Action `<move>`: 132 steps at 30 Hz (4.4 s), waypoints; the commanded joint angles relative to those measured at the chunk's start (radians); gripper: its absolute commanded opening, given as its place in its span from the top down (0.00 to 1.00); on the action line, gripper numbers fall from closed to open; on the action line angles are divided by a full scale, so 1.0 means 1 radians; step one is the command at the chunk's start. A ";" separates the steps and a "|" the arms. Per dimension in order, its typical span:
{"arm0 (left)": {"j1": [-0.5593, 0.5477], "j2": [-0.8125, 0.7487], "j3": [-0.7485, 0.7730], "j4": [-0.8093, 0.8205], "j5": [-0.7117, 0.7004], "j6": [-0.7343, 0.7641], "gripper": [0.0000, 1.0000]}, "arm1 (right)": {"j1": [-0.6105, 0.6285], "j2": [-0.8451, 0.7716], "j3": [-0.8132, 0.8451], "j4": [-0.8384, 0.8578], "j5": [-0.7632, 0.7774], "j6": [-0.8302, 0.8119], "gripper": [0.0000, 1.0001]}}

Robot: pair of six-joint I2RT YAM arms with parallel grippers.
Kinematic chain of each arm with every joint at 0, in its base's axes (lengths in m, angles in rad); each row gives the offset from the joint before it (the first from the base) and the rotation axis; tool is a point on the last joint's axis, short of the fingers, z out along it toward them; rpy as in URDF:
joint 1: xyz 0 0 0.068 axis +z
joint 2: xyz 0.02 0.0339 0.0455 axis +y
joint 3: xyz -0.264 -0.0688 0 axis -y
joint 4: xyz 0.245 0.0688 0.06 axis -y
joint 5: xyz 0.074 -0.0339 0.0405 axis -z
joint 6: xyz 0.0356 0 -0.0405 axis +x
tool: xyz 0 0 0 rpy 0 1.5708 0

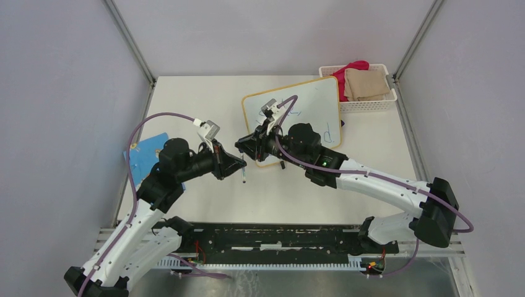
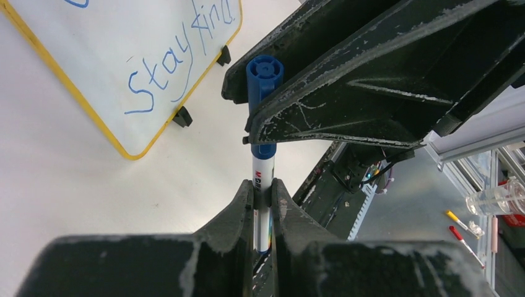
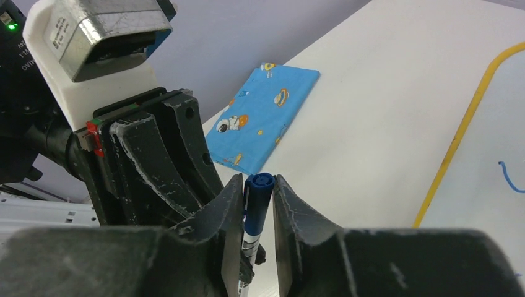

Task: Write a sentence on the whiteboard
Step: Place the whiteboard marker at the center of the board.

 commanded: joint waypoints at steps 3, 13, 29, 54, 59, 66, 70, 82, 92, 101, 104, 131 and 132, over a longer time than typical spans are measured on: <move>-0.006 -0.023 0.053 0.038 -0.030 0.044 0.98 | -0.004 -0.002 0.028 0.012 -0.002 0.015 0.81; -0.006 -0.019 0.059 -0.011 -0.121 0.055 0.98 | -0.039 -0.061 0.039 -0.068 0.045 0.007 0.45; 0.006 0.370 0.029 -0.203 -0.699 -0.121 0.98 | -0.100 -0.542 -0.350 -0.217 0.438 -0.274 0.31; 0.102 0.981 0.302 -0.132 -0.633 -0.094 0.98 | -0.101 -0.722 -0.580 -0.217 0.508 -0.325 0.32; 0.114 1.002 0.300 -0.133 -0.643 -0.084 0.98 | -0.100 -0.728 -0.577 -0.217 0.525 -0.325 0.32; 0.116 1.024 0.285 -0.117 -0.651 -0.078 0.98 | -0.099 -0.710 -0.564 -0.217 0.525 -0.330 0.32; 0.117 1.050 0.280 -0.113 -0.671 -0.070 0.98 | -0.099 -0.694 -0.556 -0.215 0.517 -0.333 0.32; 0.119 1.094 0.290 -0.128 -0.677 -0.075 0.95 | -0.100 -0.697 -0.554 -0.216 0.515 -0.340 0.32; 0.118 1.112 0.294 -0.135 -0.667 -0.069 0.88 | -0.101 -0.711 -0.559 -0.217 0.521 -0.336 0.32; 0.118 1.112 0.296 -0.136 -0.653 -0.067 0.80 | -0.101 -0.713 -0.554 -0.218 0.515 -0.324 0.32; 0.118 1.108 0.295 -0.139 -0.652 -0.067 0.76 | -0.100 -0.713 -0.554 -0.217 0.509 -0.318 0.32; 0.117 1.103 0.297 -0.147 -0.655 -0.064 0.72 | -0.100 -0.724 -0.564 -0.254 0.499 -0.305 0.33; 0.117 1.103 0.298 -0.147 -0.654 -0.065 0.72 | -0.100 -0.724 -0.564 -0.254 0.497 -0.305 0.33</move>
